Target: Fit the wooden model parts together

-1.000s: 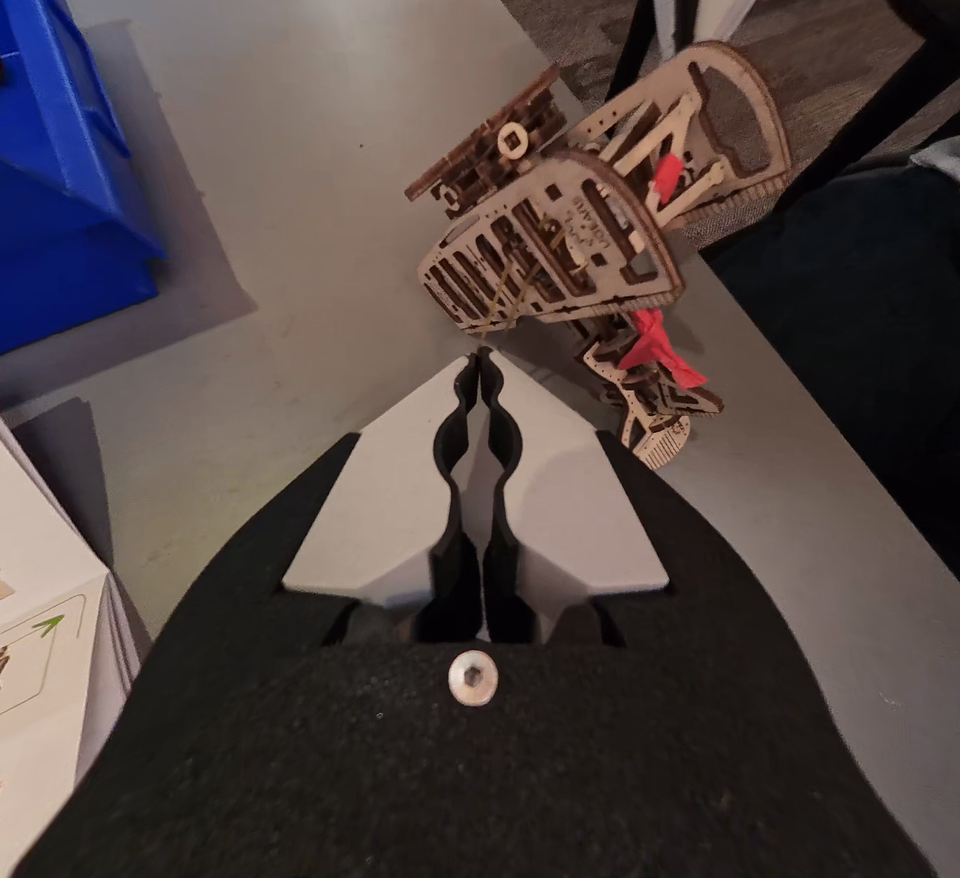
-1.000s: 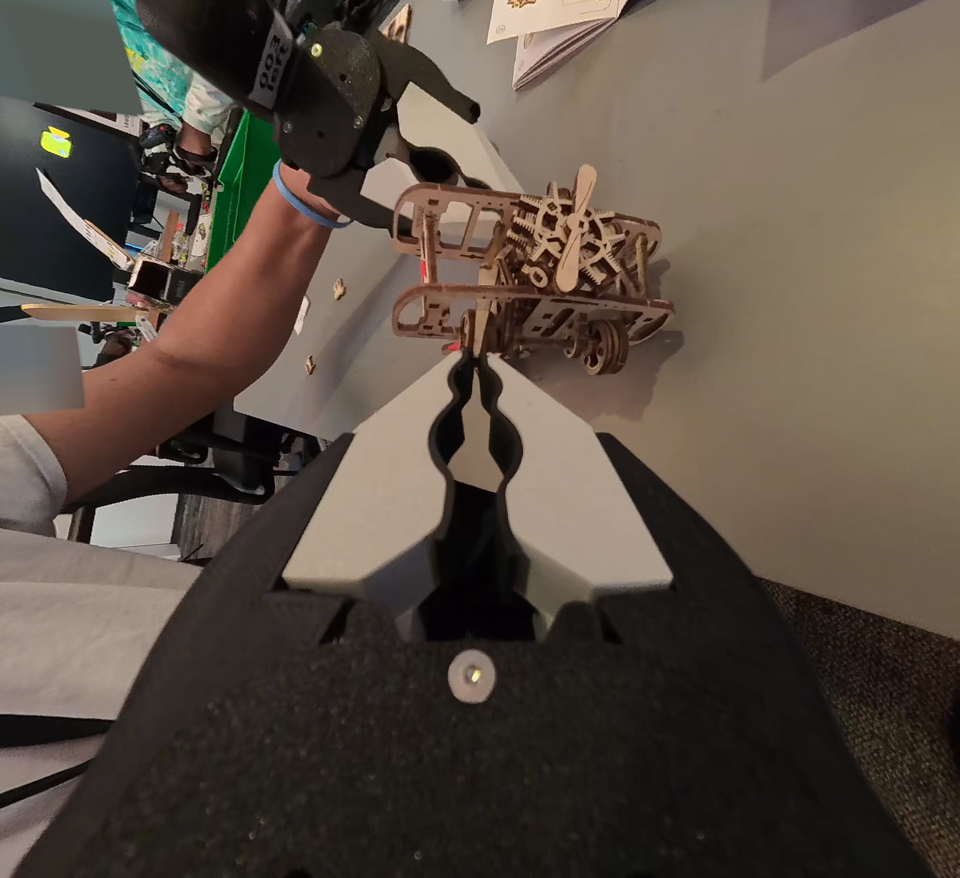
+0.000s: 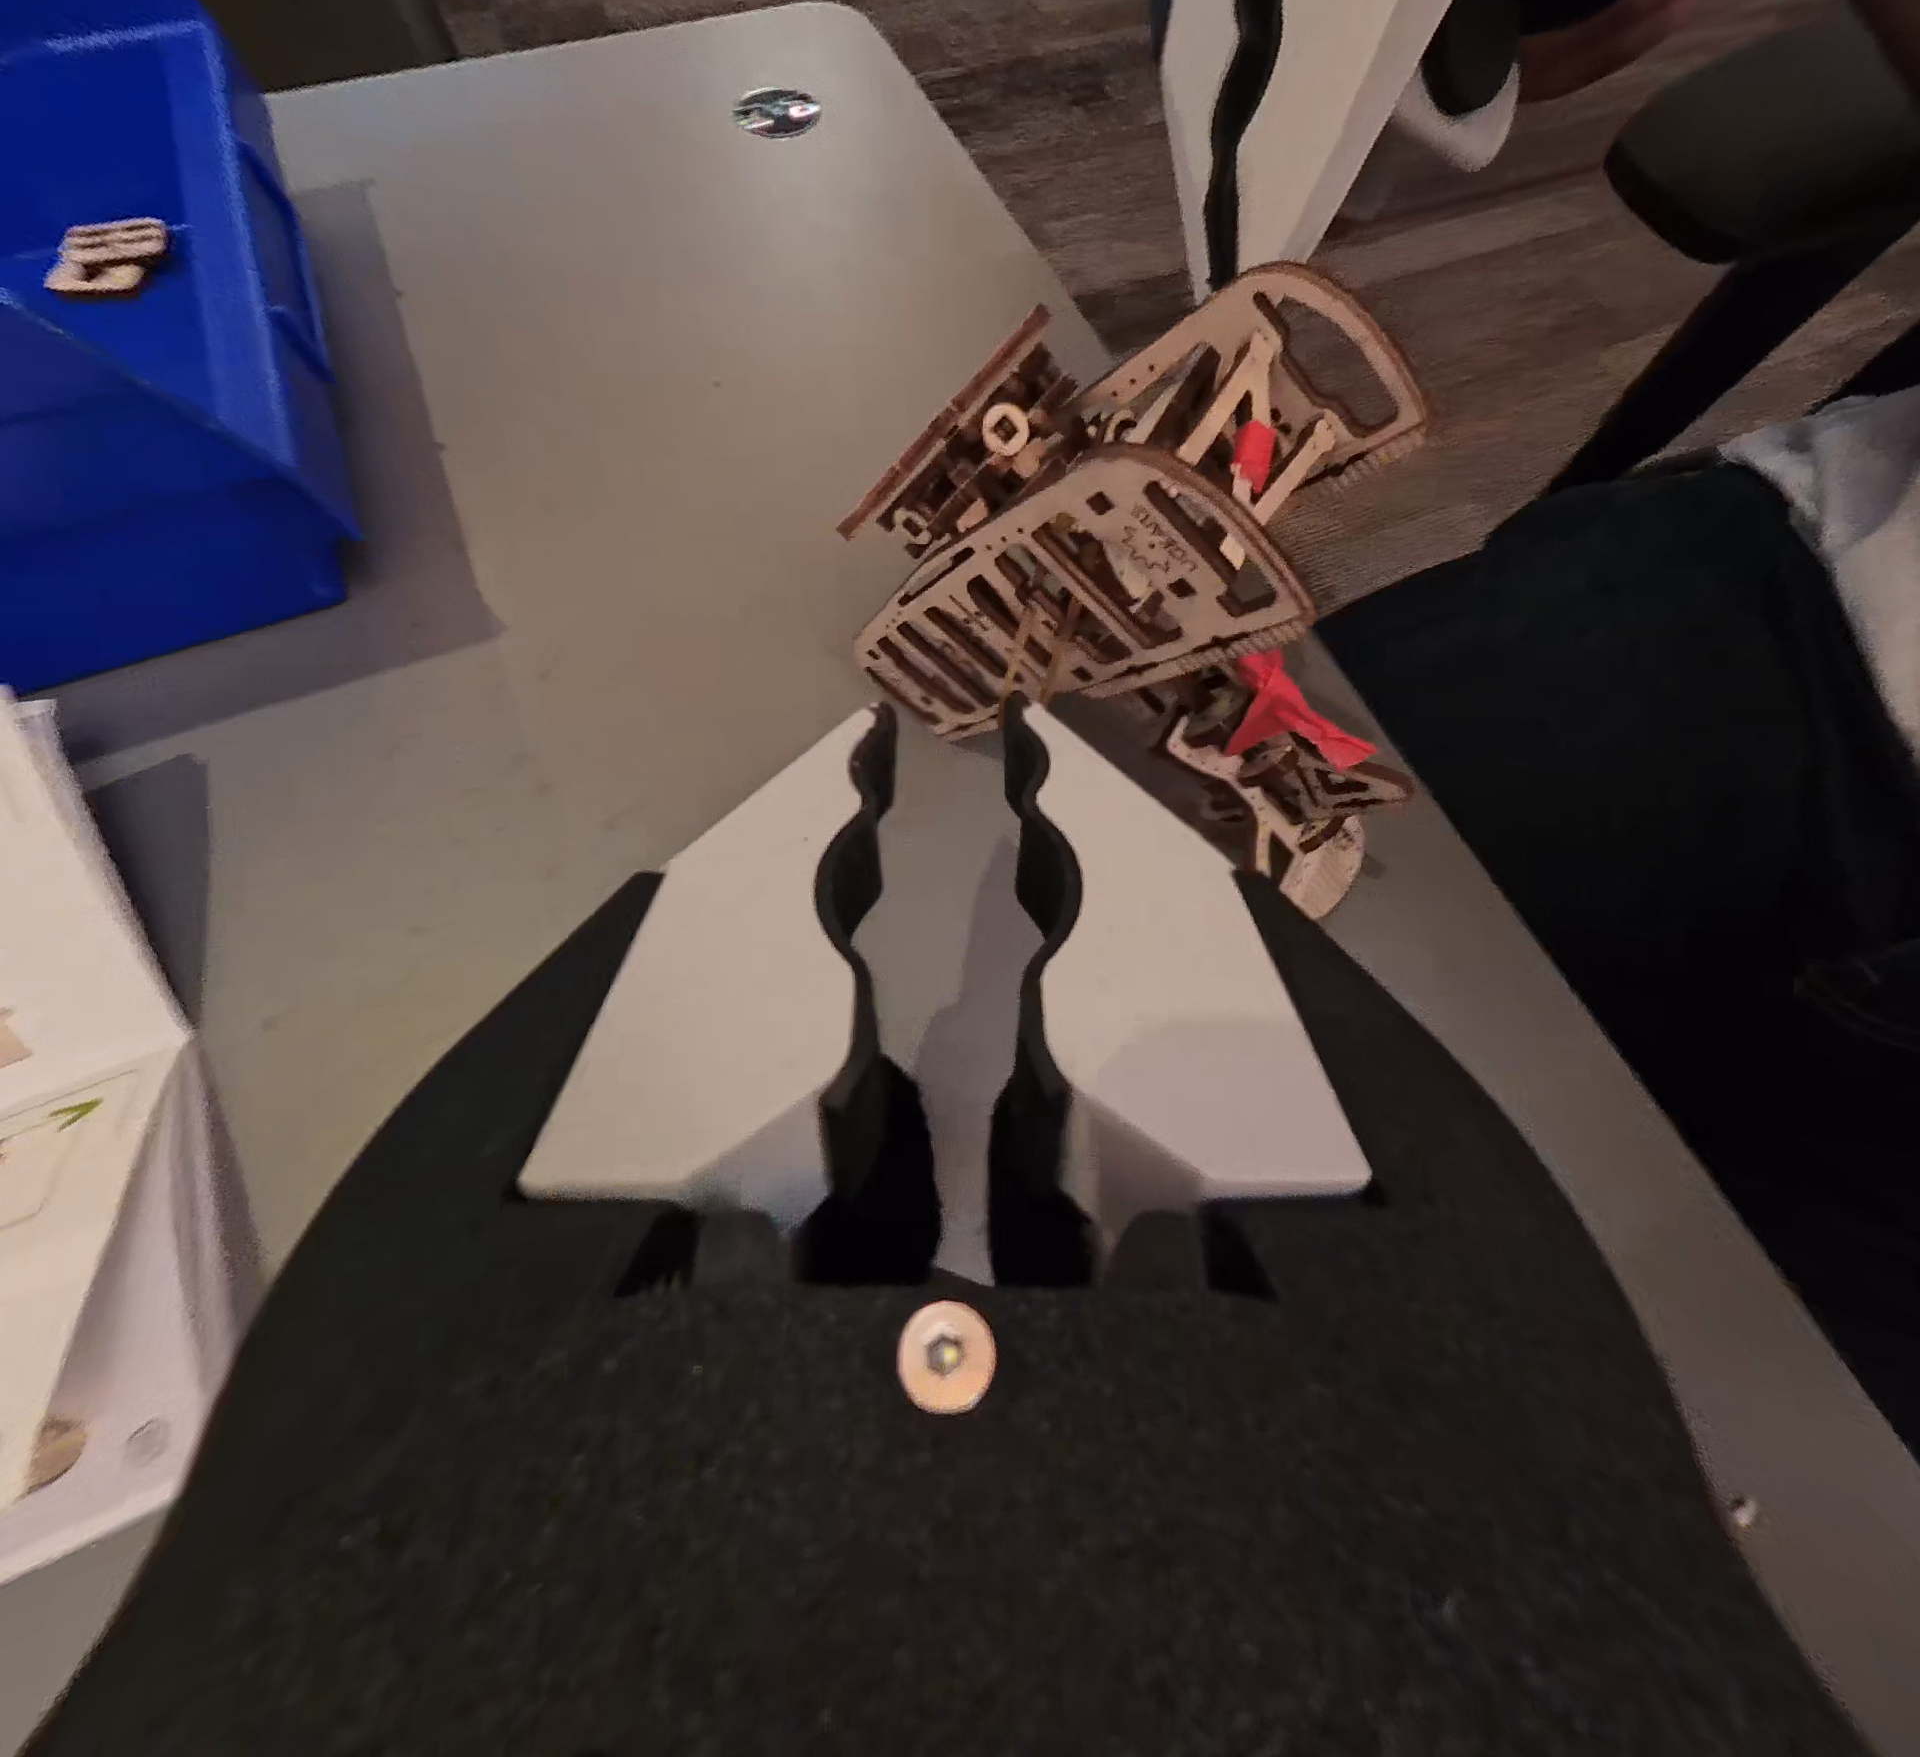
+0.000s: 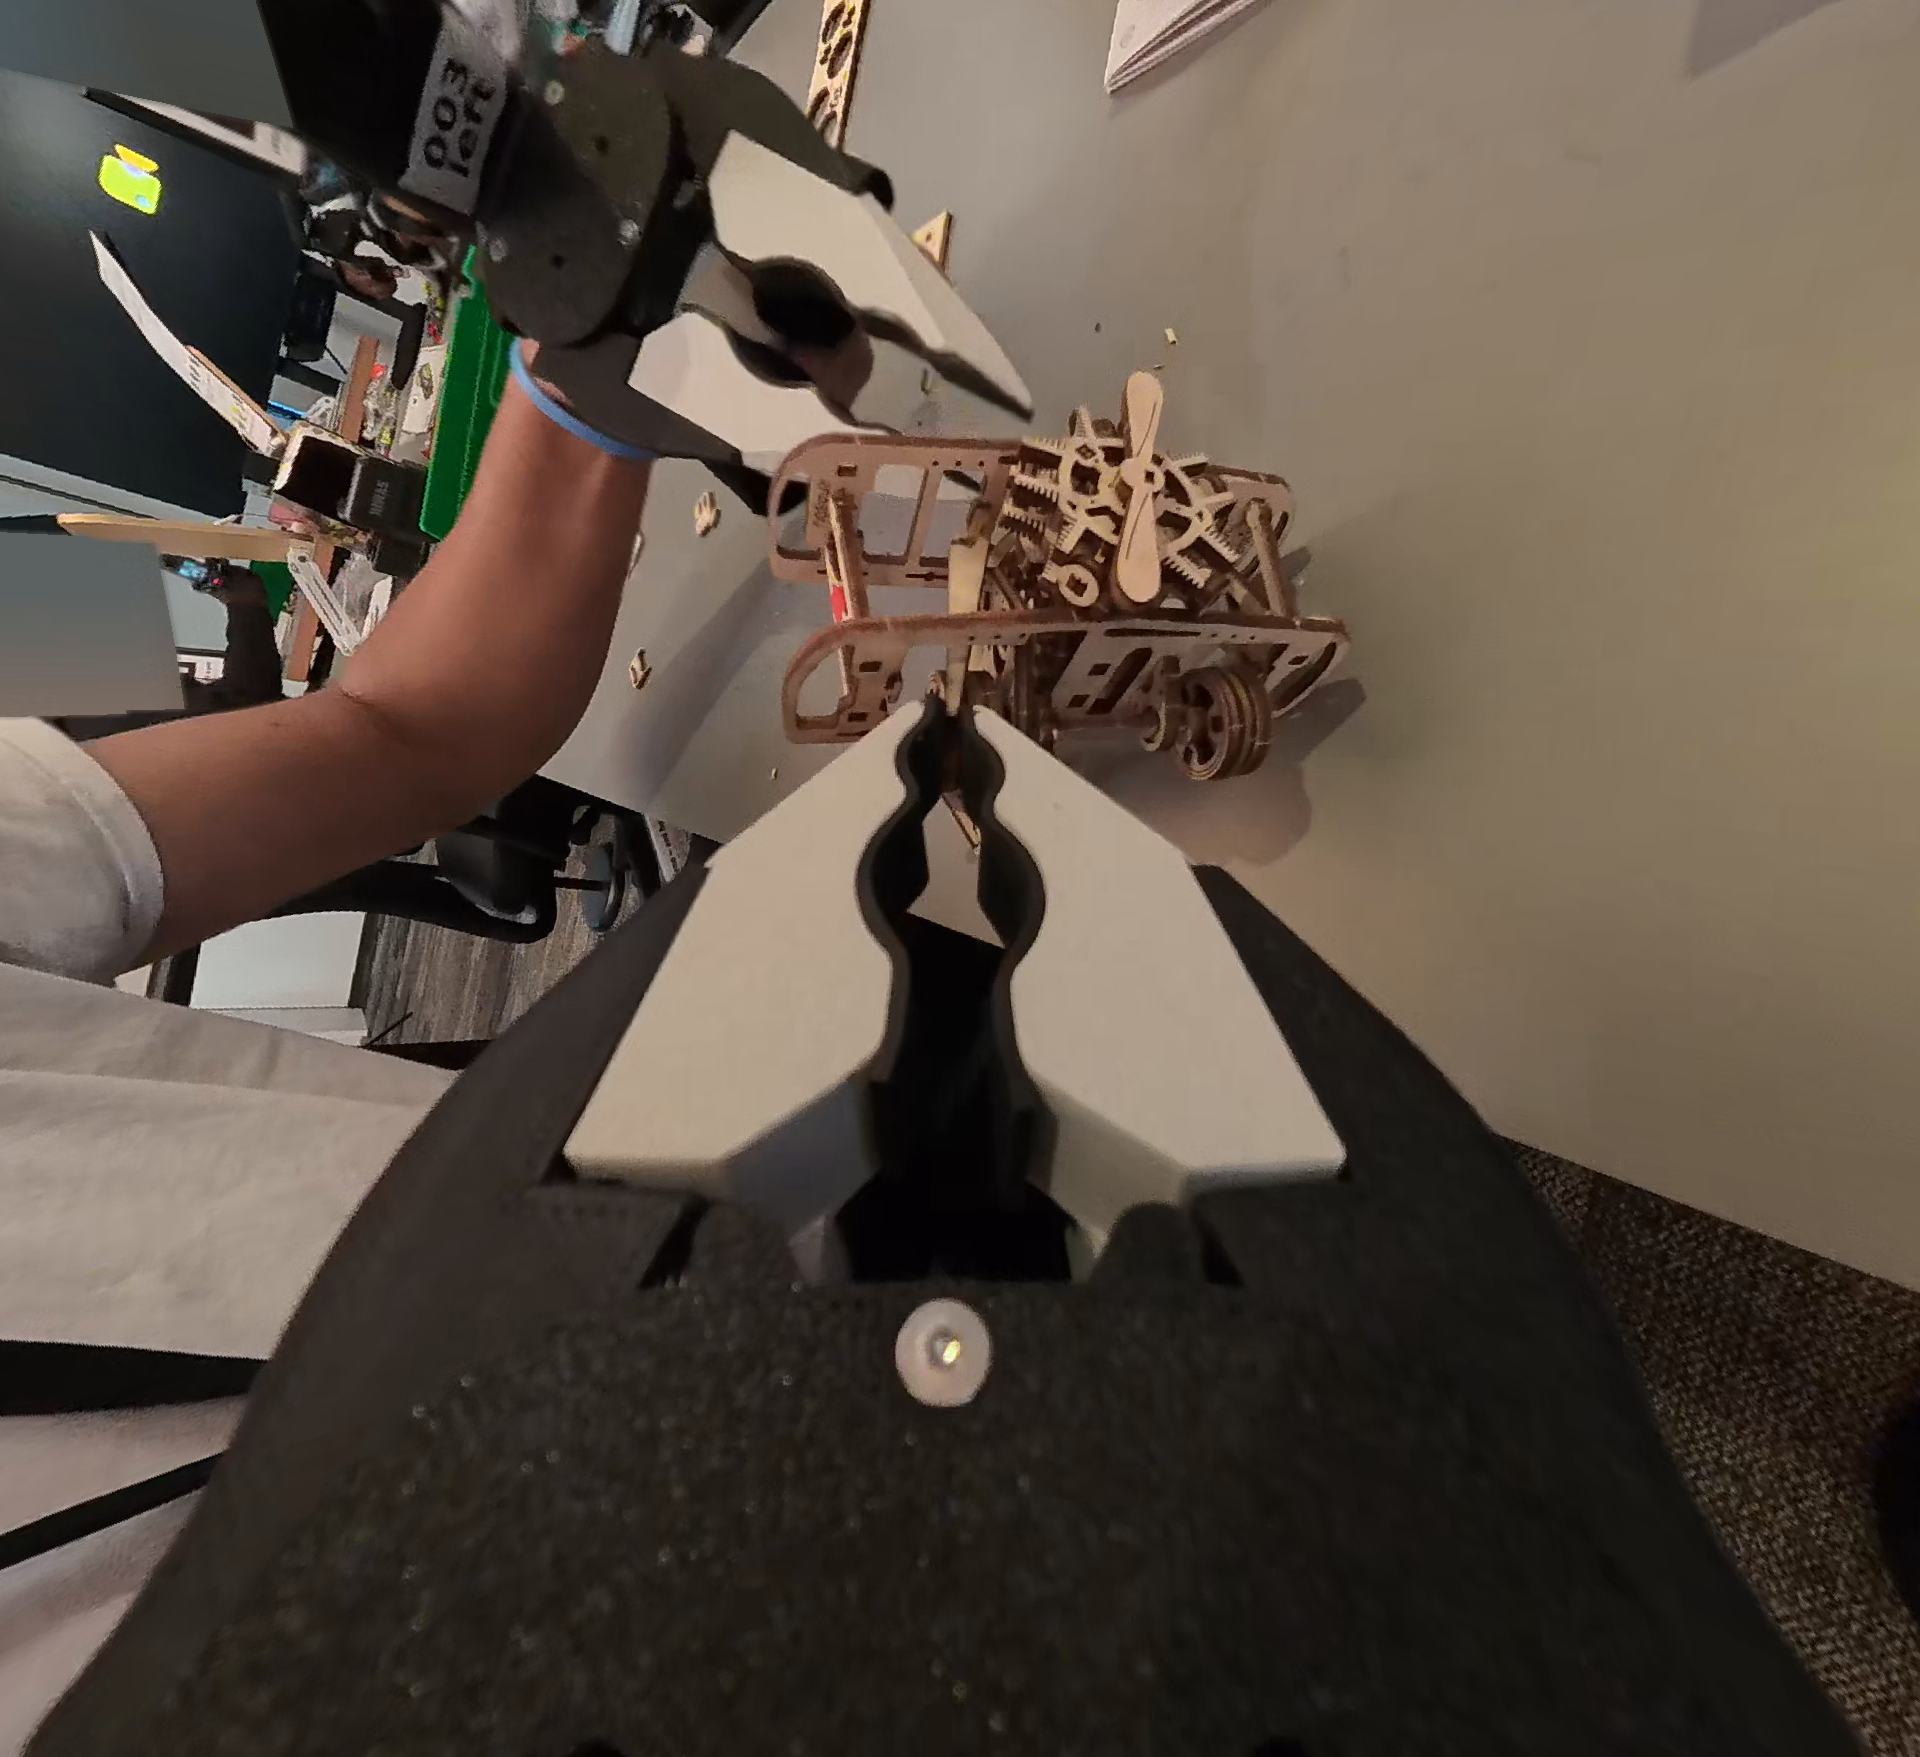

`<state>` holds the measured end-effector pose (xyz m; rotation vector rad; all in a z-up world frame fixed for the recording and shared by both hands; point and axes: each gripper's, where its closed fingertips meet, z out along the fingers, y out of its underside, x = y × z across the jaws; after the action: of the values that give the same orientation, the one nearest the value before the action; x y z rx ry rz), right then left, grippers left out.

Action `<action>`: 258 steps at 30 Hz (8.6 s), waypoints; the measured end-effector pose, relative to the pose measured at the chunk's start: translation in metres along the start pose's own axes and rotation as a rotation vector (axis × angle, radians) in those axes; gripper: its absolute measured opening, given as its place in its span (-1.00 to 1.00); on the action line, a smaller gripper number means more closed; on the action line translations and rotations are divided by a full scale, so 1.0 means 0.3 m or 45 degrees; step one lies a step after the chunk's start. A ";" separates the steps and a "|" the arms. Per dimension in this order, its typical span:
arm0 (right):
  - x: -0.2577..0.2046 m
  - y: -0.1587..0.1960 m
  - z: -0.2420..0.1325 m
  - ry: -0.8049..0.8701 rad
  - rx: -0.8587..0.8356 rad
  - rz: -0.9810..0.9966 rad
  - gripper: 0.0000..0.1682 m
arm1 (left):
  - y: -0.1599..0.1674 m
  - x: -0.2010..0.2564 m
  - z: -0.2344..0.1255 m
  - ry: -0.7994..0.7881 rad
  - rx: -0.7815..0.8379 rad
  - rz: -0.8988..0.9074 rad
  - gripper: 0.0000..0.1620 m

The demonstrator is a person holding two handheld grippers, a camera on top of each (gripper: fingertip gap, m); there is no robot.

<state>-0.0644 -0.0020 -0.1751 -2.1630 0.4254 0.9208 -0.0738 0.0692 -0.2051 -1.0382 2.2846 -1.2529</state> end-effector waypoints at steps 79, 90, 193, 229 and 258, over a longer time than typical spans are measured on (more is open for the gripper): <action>-0.063 0.043 -0.087 -0.097 0.027 0.047 -0.99 | -0.068 0.089 0.028 -0.371 -0.223 0.776 -0.45; -0.049 0.018 -0.001 -0.174 -0.008 0.063 -0.99 | 0.004 0.129 -0.094 -0.398 -0.430 0.662 -0.15; -0.052 0.058 -0.119 -0.137 0.095 -0.070 -0.99 | -0.156 0.172 0.101 -0.253 -0.405 0.829 -0.48; -0.107 0.128 -0.084 -0.248 -0.048 -0.140 -1.00 | -0.157 0.179 0.104 -0.261 -0.370 0.840 -0.48; -0.066 0.123 -0.085 -0.161 0.131 0.049 -0.99 | -0.161 0.189 0.115 -0.279 -0.364 0.856 -0.48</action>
<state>-0.0858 -0.0455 -0.1673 -1.9974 0.4436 1.0277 -0.0706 -0.0094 -0.1813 -0.3799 2.3707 -0.5293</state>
